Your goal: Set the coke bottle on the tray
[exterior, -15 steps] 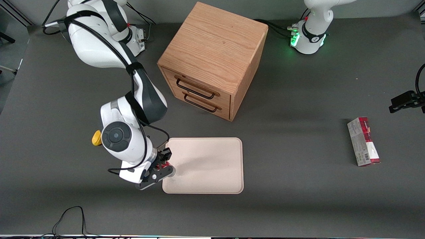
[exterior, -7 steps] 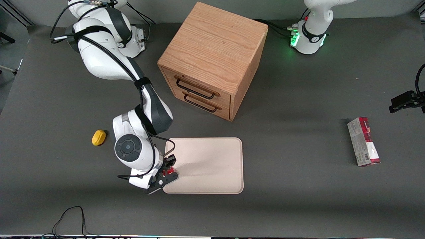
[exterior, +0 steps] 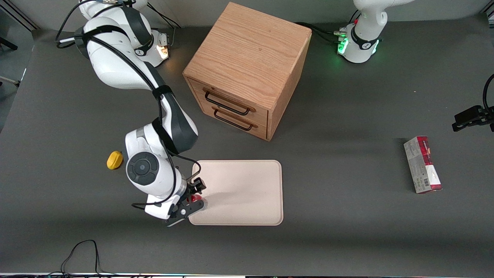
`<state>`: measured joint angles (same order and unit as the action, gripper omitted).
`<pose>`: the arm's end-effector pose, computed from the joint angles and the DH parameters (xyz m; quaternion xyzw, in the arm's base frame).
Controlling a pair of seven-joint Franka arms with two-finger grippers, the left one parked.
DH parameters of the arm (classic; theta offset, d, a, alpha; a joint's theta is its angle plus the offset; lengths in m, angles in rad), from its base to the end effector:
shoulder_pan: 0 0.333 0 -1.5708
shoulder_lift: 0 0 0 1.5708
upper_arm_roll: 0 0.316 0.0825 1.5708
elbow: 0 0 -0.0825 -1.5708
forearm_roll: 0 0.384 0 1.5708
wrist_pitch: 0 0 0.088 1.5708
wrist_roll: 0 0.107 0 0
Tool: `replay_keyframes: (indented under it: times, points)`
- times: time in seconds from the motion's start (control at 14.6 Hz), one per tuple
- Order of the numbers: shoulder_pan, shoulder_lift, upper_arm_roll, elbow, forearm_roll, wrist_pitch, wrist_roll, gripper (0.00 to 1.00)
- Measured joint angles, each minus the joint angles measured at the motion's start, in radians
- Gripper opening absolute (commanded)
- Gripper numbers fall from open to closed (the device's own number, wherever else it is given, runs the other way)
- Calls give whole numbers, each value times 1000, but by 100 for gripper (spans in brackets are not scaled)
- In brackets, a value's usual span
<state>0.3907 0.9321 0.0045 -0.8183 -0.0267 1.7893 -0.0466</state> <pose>0.7283 0.2997 0.3643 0.9751 0.2207 0.0211 0.0078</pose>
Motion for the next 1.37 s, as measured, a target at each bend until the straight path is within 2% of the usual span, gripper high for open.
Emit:
replay_keyframes:
  times: [0.41, 0.55, 0.96, 1.37]
  points:
    - [-6, -196, -8, 7, 0, -358, 166, 100]
    - [-8, -273, -29, -11, 0, -418, 195, 100]
    - [-19, -568, -123, -328, 3, -390, 201, 100]
    - [-175, -811, -134, -635, 55, -266, 180, 100]
